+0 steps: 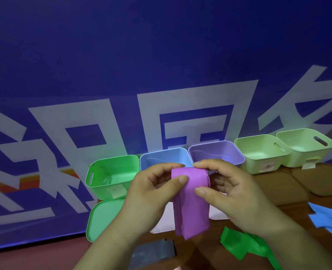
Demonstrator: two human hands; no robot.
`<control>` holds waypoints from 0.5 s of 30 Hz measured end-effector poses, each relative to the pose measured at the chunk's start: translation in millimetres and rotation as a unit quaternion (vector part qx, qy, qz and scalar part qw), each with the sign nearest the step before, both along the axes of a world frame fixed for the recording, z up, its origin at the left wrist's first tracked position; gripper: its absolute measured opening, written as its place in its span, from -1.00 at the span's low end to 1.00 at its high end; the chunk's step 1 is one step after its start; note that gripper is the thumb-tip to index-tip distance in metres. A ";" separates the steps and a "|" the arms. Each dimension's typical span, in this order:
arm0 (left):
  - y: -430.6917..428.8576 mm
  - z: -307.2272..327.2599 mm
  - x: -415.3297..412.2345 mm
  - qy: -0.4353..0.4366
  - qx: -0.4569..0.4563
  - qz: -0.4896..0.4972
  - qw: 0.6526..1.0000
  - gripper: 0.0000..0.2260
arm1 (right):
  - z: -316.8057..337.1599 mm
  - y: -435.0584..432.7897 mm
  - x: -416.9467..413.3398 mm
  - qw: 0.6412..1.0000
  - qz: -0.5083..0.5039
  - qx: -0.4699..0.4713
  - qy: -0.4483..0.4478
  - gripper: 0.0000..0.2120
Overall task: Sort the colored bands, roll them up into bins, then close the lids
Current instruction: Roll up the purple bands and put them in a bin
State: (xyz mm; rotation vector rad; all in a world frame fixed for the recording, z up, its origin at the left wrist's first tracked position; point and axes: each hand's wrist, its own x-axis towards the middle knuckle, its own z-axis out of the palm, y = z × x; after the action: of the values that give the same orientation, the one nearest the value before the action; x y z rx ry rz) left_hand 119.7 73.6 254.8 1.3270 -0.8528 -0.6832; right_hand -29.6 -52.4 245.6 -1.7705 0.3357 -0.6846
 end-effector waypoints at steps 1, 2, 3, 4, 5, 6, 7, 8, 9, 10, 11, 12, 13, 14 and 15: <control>0.1 0.1 0.0 -0.008 0.000 -0.002 1.000 -0.74 | -0.3 -0.3 0.0 1.000 -0.002 -0.001 -0.001 -0.60; 0.1 -0.3 0.2 -0.015 0.001 -0.007 1.000 -0.74 | -0.3 -0.6 0.1 1.000 -0.003 0.000 -0.003 -0.60; 0.1 -1.0 0.3 -0.019 0.001 -0.014 1.000 -0.75 | -0.7 -1.2 0.6 1.000 -0.004 0.006 -0.008 -0.61; 0.5 -2.6 0.4 -0.021 0.003 -0.022 1.000 -0.74 | -1.3 -1.8 1.2 1.000 -0.004 0.016 -0.013 -0.61; 0.5 -4.5 0.3 -0.023 0.005 -0.026 0.999 -0.70 | -2.1 -2.5 1.7 0.999 -0.003 0.028 -0.017 -0.62; 0.9 -6.4 0.1 -0.027 0.009 -0.026 0.999 -0.66 | -2.7 -2.7 2.2 0.999 -0.001 0.038 -0.020 -0.63; 1.1 -7.8 -0.2 -0.029 0.011 -0.024 0.999 -0.62 | -3.4 -2.9 2.7 0.999 0.002 0.046 -0.022 -0.63; 1.4 -8.6 -0.6 -0.027 0.008 -0.022 0.999 -0.60 | -4.3 -3.0 3.0 0.998 0.004 0.052 -0.022 -0.64; 1.7 -9.1 -0.7 -0.024 0.000 -0.023 0.999 -0.57 | -5.1 -3.2 3.2 0.998 0.005 0.056 -0.022 -0.65; 2.0 -9.3 -0.9 -0.026 -0.008 -0.026 0.999 -0.56 | -5.5 -3.5 3.5 0.998 0.003 0.061 -0.025 -0.65; 2.3 -9.2 -1.1 -0.034 -0.013 -0.029 0.999 -0.54 | -5.4 -3.9 3.7 0.997 -0.001 0.069 -0.030 -0.66; 2.9 -9.2 -1.0 -0.046 -0.015 -0.032 0.998 -0.53 | -4.9 -4.3 4.2 0.996 -0.004 0.078 -0.036 -0.67; 3.2 -8.7 -1.1 -0.060 -0.015 -0.033 0.998 -0.53 | -4.4 -4.8 4.8 0.995 -0.006 0.086 -0.041 -0.68; 3.3 -8.2 -1.1 -0.074 -0.014 -0.031 0.997 -0.54 | -3.6 -5.1 5.5 0.995 -0.008 0.093 -0.044 -0.69; 3.1 -7.8 -1.3 -0.087 -0.012 -0.030 0.996 -0.55 | -3.0 -5.3 6.1 0.994 -0.007 0.100 -0.045 -0.70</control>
State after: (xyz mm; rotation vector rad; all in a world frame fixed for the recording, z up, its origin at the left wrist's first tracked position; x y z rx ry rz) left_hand 118.4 76.7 247.0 1.3568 -1.0410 -0.6085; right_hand -23.5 -57.6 242.6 -1.5440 0.3447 -0.7135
